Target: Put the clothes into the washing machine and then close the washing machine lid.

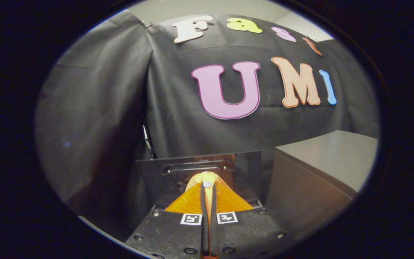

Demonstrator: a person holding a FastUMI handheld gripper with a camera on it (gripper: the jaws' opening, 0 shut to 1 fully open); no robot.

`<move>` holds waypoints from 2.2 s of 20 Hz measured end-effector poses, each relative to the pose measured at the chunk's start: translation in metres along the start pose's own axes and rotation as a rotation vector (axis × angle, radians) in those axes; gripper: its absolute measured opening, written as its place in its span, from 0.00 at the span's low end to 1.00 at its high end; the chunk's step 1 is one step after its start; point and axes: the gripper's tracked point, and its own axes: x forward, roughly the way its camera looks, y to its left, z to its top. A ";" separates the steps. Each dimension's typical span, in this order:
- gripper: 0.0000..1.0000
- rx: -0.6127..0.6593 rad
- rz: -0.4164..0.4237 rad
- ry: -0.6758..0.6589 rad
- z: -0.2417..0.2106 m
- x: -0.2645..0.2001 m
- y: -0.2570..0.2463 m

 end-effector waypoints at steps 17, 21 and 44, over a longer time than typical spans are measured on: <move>0.01 -0.027 0.020 0.252 -0.173 0.038 0.014; 0.02 0.002 0.008 0.289 -0.184 0.045 0.013; 0.97 -0.053 -0.086 0.107 -0.088 0.024 0.001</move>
